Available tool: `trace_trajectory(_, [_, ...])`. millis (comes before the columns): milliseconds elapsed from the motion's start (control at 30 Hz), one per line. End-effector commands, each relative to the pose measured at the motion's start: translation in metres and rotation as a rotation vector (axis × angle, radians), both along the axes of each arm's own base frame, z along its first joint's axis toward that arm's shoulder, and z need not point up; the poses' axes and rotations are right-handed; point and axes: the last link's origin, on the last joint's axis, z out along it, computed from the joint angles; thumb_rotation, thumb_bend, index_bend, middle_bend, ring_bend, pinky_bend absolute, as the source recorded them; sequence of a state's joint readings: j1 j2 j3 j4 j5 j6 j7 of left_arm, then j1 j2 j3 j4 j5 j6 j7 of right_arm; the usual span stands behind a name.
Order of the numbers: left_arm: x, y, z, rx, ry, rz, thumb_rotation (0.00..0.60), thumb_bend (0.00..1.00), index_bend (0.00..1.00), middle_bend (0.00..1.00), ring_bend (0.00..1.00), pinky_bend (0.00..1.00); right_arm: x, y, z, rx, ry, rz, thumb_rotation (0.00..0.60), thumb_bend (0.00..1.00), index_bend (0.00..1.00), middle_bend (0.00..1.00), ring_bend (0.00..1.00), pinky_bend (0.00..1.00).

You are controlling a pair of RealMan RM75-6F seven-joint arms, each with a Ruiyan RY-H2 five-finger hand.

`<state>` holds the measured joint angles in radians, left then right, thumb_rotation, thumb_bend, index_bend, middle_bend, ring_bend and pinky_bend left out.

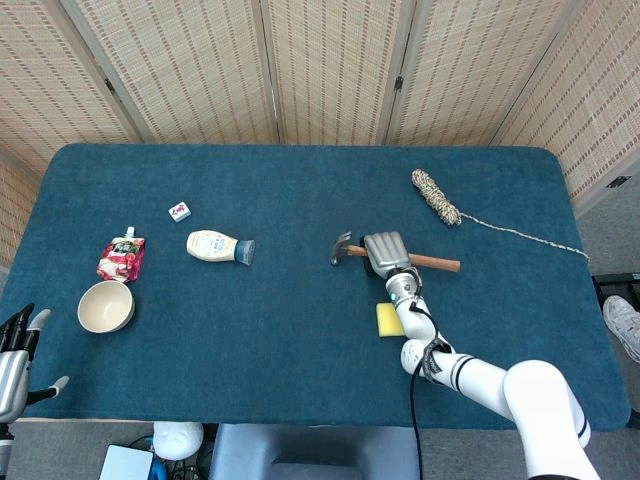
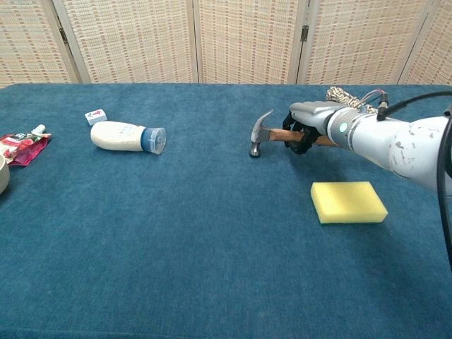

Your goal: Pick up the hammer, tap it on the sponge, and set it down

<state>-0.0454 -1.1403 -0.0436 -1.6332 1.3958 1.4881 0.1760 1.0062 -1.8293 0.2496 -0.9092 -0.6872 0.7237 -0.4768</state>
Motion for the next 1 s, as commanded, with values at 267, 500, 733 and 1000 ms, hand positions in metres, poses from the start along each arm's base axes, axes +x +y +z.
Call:
trace_trajectory(267, [0.002, -0.002, -0.001, -0.009, 0.004, 0.000, 0.600, 0.15, 0.08, 0.00, 0.00, 0.14, -0.021, 0.011, 0.040, -0.031, -0.067, 0.043, 0.600, 0.86, 0.80, 0.71, 0.64, 0.68])
trace_trajectory(500, [0.009, 0.000, -0.005, -0.021, 0.005, -0.016, 0.600, 0.15, 0.08, 0.00, 0.00, 0.14, -0.035, 0.029, 0.070, -0.035, -0.104, 0.097, 0.600, 0.90, 0.86, 0.76, 0.71, 0.77])
trace_trajectory(733, [0.015, 0.000, -0.007, -0.030, 0.011, -0.028, 0.600, 0.15, 0.08, 0.00, 0.00, 0.14, -0.052, 0.051, 0.094, -0.017, -0.152, 0.108, 0.600, 0.91, 0.89, 0.78, 0.75, 0.81])
trace_trajectory(1000, [0.024, 0.001, -0.008, -0.037, 0.022, -0.044, 0.600, 0.15, 0.09, 0.00, 0.00, 0.14, -0.076, 0.090, 0.122, 0.016, -0.244, 0.115, 0.600, 0.91, 0.90, 0.80, 0.78, 0.83])
